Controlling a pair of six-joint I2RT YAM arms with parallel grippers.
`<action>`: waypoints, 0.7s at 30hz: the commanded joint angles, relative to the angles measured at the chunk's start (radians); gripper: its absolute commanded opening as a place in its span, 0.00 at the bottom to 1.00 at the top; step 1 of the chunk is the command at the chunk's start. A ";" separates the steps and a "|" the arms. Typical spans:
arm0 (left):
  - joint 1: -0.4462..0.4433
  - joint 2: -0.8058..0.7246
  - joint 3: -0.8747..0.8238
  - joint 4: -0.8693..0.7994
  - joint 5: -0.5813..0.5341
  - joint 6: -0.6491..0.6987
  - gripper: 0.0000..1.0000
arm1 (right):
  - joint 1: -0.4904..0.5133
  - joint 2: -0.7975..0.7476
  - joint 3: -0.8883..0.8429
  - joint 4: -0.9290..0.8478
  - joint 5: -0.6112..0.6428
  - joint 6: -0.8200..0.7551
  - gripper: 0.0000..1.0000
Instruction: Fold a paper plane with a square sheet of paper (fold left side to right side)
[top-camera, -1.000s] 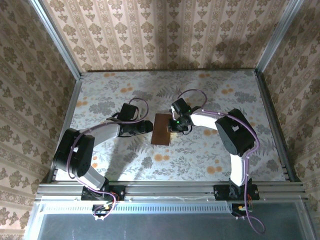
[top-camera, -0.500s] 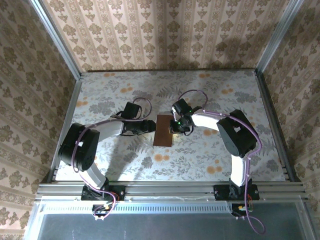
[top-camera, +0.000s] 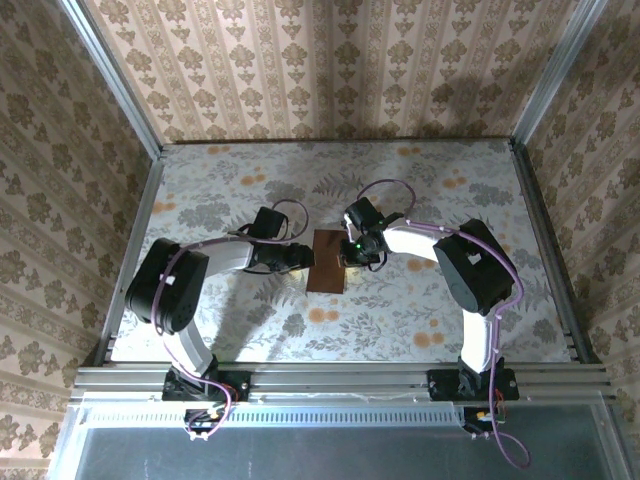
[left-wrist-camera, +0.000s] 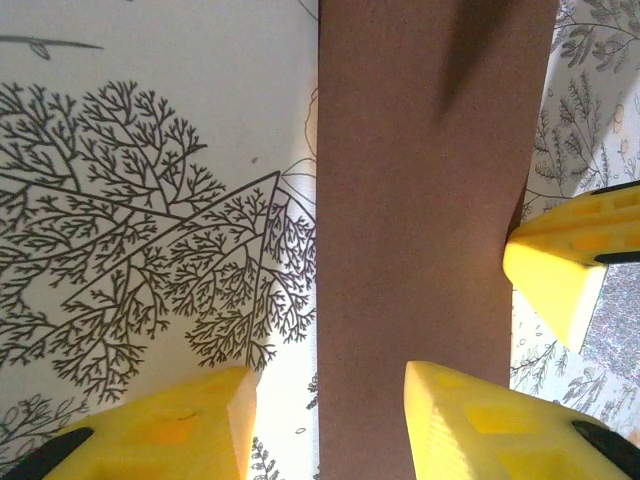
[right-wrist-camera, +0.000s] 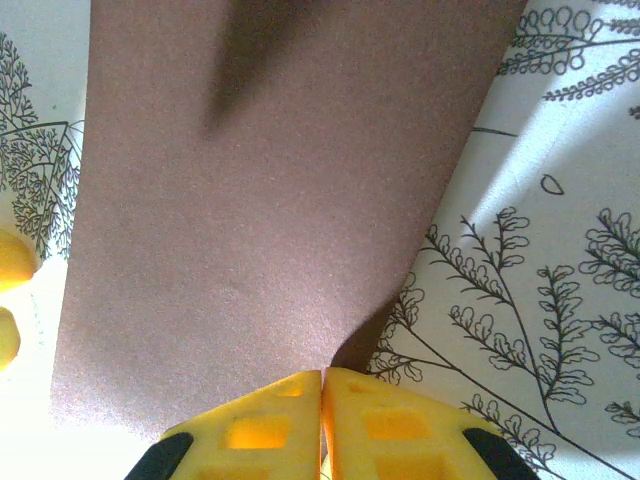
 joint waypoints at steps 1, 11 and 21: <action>-0.011 0.020 0.016 0.019 0.028 -0.018 0.43 | 0.003 0.027 -0.035 -0.083 0.040 -0.005 0.13; -0.016 0.039 0.025 0.017 0.031 -0.019 0.35 | 0.003 0.031 -0.037 -0.080 0.039 0.002 0.13; -0.022 0.062 0.024 0.041 0.061 -0.031 0.29 | 0.004 0.029 -0.033 -0.083 0.043 0.003 0.14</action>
